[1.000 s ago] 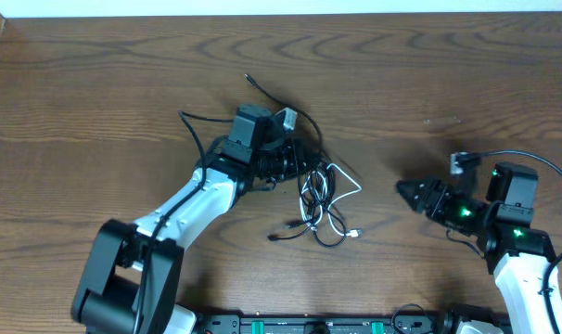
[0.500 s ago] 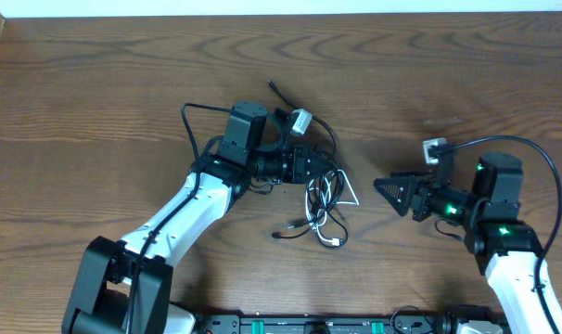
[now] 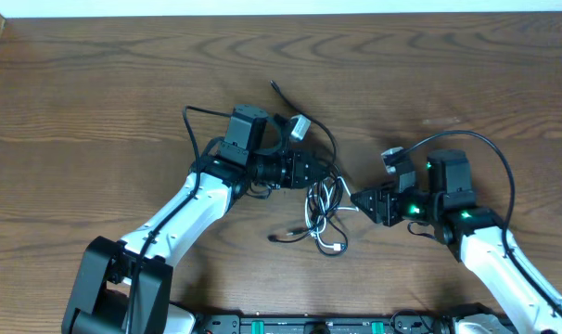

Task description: Untangle cables

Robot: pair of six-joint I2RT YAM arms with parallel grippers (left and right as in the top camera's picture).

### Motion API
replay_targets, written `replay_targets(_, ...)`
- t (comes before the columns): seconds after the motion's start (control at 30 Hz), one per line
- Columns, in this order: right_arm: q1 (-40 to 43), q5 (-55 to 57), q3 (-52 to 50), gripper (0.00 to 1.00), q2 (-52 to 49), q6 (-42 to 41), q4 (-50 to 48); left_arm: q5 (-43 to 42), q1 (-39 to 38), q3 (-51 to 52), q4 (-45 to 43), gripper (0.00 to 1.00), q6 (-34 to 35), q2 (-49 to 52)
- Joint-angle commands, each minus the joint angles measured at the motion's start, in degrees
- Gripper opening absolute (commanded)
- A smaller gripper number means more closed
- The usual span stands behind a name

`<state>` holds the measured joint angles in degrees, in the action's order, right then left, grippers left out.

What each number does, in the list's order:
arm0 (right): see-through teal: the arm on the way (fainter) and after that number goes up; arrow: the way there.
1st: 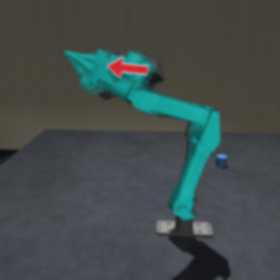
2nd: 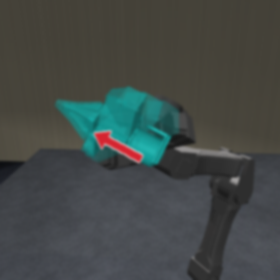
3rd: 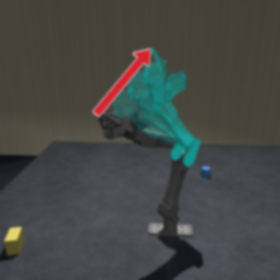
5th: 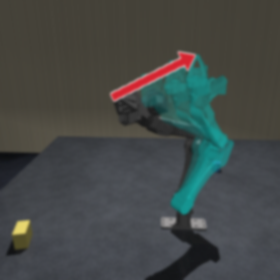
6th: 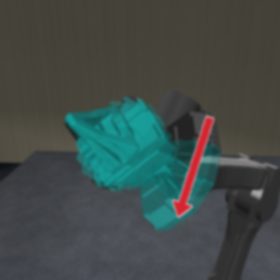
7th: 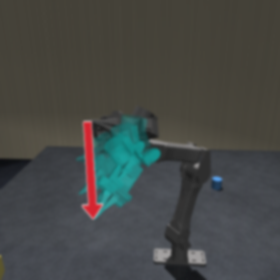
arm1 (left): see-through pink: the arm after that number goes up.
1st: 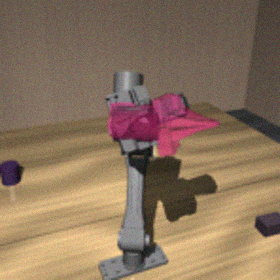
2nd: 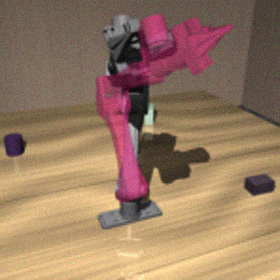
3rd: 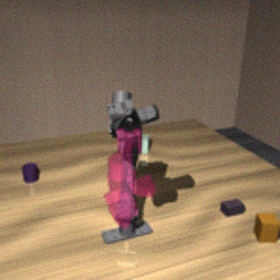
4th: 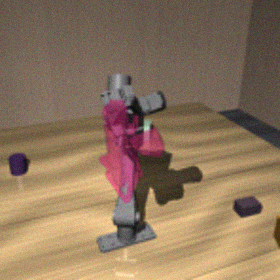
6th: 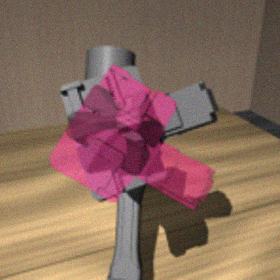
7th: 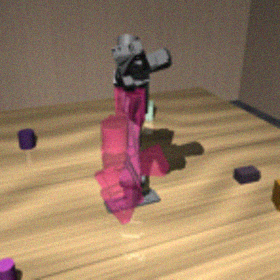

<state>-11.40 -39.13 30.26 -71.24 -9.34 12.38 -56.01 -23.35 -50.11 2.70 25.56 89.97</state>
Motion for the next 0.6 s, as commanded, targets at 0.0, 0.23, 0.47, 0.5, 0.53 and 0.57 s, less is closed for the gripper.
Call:
replay_targets(0.0,-1.18,1.73,0.74,0.49,-0.72,1.29,-0.24,0.37,-0.13,-0.37,0.04,0.08,-1.55,-0.92)
replay_targets(0.23,-3.69,1.81,0.74,0.48,-2.12,1.29,-1.14,0.37,-0.13,-0.37,-0.17,0.08,-1.55,-0.92)
replay_targets(0.47,-6.54,12.02,0.74,0.24,-4.83,-1.25,-4.59,-0.57,-0.24,-0.37,-0.04,0.08,-1.49,-0.92)
replay_targets(0.5,-6.54,13.05,0.74,0.20,-4.92,-2.71,-5.11,-0.55,-0.24,-0.37,0.20,0.08,-1.49,-0.92)
replay_targets(0.53,-6.54,13.81,0.74,0.14,-4.92,-3.91,-5.75,-0.55,-0.24,-0.37,0.44,0.08,-1.51,-0.92)
replay_targets(0.57,-6.54,14.19,0.74,0.06,-4.90,-4.63,-6.67,-0.52,-0.24,-0.37,0.87,0.08,-1.53,-0.92)
